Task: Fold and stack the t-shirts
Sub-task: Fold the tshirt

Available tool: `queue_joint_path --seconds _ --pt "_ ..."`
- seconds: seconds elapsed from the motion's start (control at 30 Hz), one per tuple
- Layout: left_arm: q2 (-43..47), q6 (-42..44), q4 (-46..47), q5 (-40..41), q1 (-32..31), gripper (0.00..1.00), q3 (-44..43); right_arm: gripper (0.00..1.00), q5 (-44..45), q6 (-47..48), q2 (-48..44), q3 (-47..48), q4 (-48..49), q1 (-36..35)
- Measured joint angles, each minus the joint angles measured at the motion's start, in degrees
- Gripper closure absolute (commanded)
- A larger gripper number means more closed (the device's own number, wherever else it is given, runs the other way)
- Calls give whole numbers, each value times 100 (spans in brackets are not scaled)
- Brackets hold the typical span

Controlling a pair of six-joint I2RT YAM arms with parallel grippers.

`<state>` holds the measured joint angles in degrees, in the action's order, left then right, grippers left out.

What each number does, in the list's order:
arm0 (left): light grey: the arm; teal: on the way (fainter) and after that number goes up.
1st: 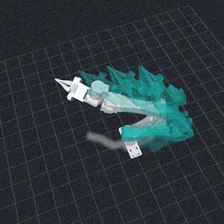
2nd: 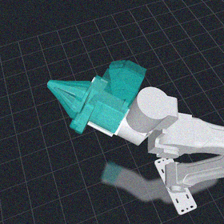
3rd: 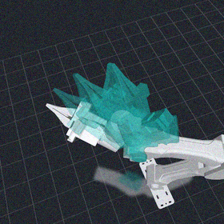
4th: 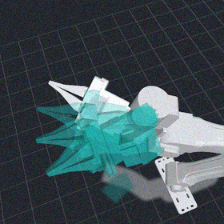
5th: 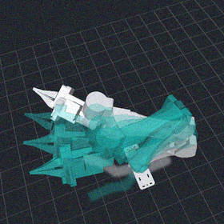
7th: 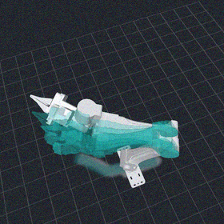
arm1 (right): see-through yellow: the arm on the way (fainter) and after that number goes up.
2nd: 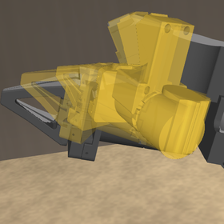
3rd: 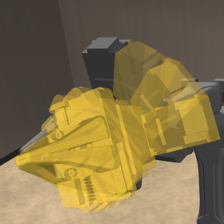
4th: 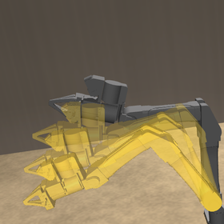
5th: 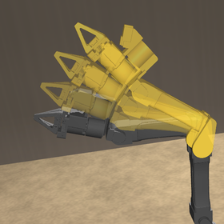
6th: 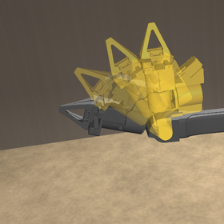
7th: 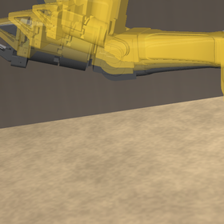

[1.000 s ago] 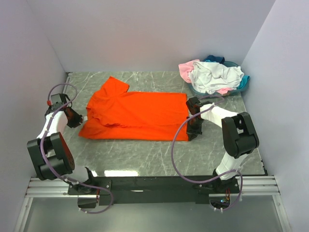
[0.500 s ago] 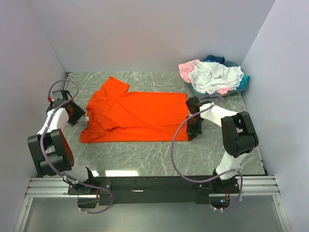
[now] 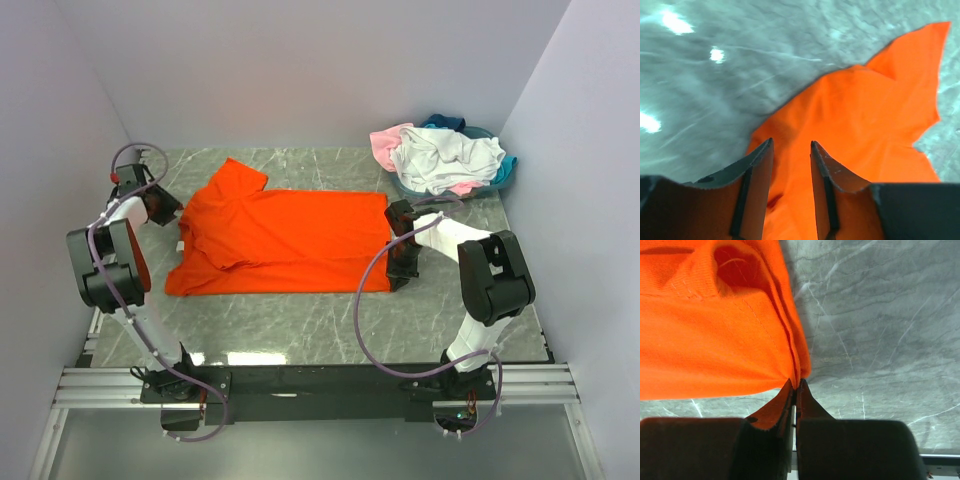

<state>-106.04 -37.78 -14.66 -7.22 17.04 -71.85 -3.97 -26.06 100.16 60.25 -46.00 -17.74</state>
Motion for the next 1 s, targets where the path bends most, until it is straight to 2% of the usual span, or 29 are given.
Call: queue_joint_path --seconds 0.3,0.53,1.0 --pt "-708 -236 295 -428 -155 59 -48 100 59 0 2 9 -59 0" --pt "-984 -177 186 -164 -166 59 -498 100 72 -4 2 7 -68 0" --pt "-1624 682 -13 201 -437 57 -1532 100 146 -59 -7 4 -103 0"
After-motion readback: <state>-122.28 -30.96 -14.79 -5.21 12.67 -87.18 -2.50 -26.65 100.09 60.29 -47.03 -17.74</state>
